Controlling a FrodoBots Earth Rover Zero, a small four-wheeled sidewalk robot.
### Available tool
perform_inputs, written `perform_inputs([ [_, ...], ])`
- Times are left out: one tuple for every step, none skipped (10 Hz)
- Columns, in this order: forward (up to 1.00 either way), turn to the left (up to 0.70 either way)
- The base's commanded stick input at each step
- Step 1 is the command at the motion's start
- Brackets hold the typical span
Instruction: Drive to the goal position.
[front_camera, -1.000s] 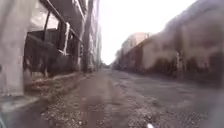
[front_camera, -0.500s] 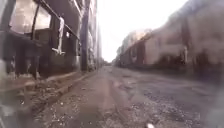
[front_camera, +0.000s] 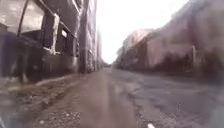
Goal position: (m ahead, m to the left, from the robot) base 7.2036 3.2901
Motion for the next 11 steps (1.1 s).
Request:
perform_inputs([
  [1.0, 0.01],
  [1.0, 0.01],
  [1.0, 0.01],
  [1.0, 0.01],
  [1.0, 0.01],
  [1.0, 0.01],
  [1.0, 0.01],
  [1.0, 0.01],
  [1.0, 0.01],
  [1.0, 0.01],
  [1.0, 0.01],
])
